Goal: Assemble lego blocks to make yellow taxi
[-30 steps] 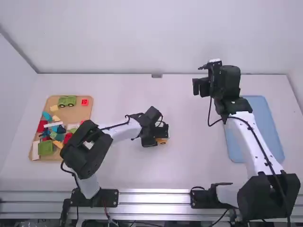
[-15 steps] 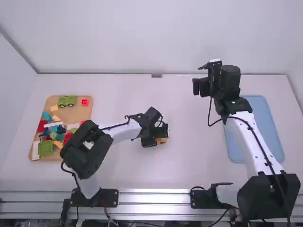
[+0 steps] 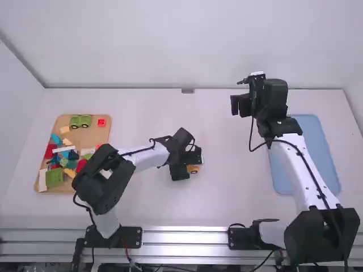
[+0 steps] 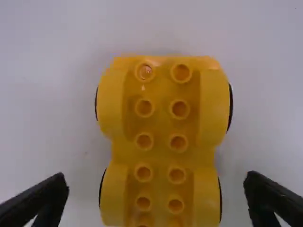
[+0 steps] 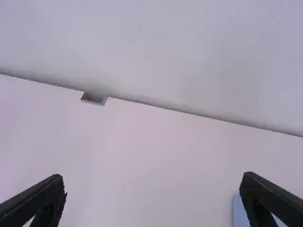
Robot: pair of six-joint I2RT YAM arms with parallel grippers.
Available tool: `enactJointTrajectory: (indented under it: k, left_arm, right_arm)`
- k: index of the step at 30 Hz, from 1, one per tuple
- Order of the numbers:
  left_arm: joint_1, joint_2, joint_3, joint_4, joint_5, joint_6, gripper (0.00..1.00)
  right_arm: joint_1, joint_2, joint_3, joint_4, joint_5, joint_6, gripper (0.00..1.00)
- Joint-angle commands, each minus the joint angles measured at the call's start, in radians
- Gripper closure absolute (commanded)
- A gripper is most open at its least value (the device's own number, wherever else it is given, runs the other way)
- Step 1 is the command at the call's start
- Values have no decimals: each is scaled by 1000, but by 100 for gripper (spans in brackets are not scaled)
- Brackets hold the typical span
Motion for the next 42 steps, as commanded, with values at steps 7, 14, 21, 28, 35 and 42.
enactJointTrajectory:
  k: [7,14,21,28,35,42]
  left_arm:
    - [12,-31,16,-17,0,-48,1]
    - [15,-98,138,-168,-85,-179,1]
    - [62,-132,218,-224,-210,-390,1]
    - [179,-221,223,-244,-236,-586,1]
    - [389,-378,223,-306,-245,-867,1]
    - [592,-489,223,-317,-244,-923,1]
  right_arm:
    - [1,8,30,0,5,-1,2]
    - [1,8,30,4,5,0,1]
    - [1,8,30,10,5,-1,1]
    - [1,8,30,10,4,-1,1]
    - [1,8,30,10,5,0,1]
    - [1,8,30,11,5,-1,1]
